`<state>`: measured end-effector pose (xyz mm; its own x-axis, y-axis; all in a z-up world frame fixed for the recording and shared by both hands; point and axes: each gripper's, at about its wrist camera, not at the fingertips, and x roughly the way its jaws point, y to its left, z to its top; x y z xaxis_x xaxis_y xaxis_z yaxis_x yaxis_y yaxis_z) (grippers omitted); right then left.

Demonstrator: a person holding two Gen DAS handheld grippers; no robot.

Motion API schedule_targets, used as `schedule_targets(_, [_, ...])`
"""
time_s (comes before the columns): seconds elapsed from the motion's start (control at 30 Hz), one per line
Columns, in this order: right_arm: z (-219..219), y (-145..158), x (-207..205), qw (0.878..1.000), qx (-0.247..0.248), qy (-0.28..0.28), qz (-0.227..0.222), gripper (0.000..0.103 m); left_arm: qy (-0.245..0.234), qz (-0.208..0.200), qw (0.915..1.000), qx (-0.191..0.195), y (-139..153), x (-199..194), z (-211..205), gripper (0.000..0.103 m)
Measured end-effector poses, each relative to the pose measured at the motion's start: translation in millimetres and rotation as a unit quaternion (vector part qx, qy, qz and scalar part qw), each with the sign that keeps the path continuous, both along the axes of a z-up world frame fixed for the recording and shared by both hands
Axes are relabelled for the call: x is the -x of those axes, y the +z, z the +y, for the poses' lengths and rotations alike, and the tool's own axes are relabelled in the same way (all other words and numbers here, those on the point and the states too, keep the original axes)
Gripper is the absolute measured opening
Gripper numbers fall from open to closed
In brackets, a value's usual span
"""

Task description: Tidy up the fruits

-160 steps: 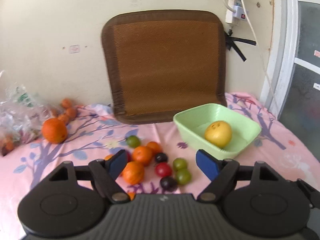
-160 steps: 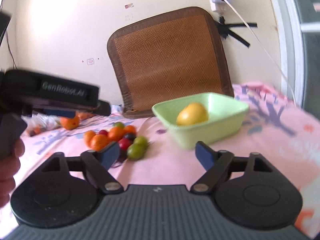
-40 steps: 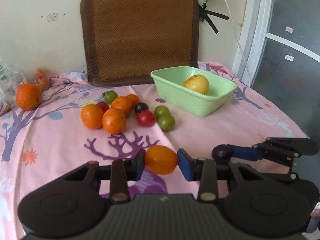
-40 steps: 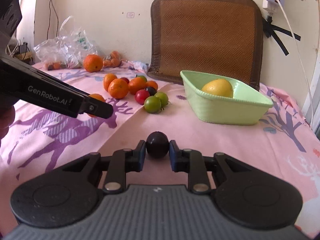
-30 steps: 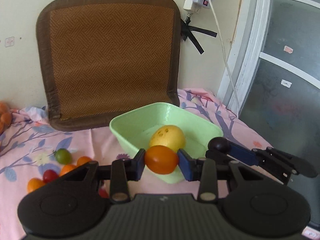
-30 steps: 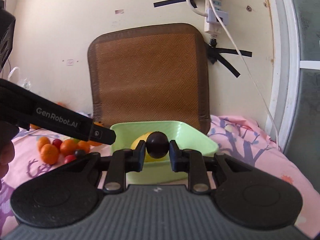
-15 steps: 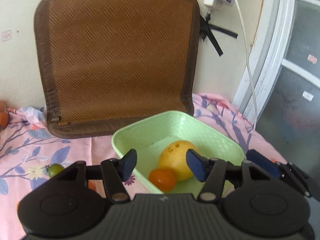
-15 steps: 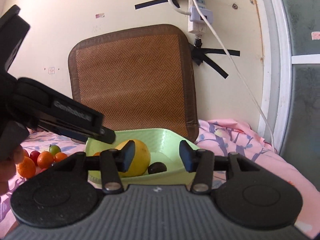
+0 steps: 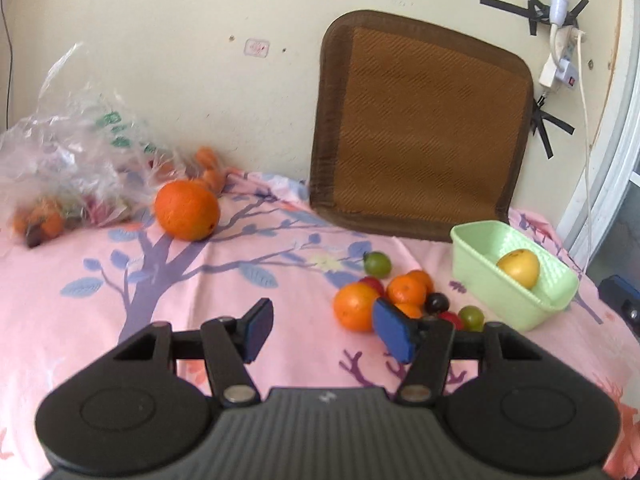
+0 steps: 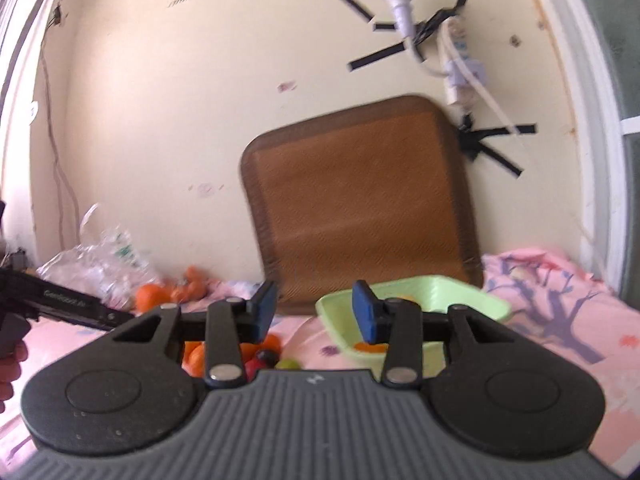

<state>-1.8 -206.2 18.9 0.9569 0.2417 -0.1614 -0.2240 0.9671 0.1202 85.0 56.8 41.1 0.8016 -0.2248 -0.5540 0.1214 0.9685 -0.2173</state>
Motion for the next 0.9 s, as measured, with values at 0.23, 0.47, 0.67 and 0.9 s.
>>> schedule_targets(0.23, [80.0, -22.5, -47.6, 0.983, 0.121, 0.092, 0.099, 0.045, -0.035, 0.045, 0.9937, 0.097, -20.2, -33.7, 14.6, 0.061])
schedule_targets(0.47, [118.0, -38.9, -96.7, 0.968, 0.179, 0.101, 0.141, 0.051, -0.026, 0.078, 0.9891, 0.122, -34.3, -73.5, 4.1, 0.075])
schedule_targets(0.67, [113.9, -39.5, -91.9, 0.968, 0.170, 0.107, 0.151, 0.041, -0.045, 0.093, 0.9847, 0.140, -46.7, -74.0, -3.3, 0.040])
schedule_targets(0.9, [68.2, -24.9, -17.8, 0.982, 0.132, 0.083, 0.111, 0.041, -0.070, 0.076, 0.9857, 0.133, -38.0, -15.7, -10.6, 0.039])
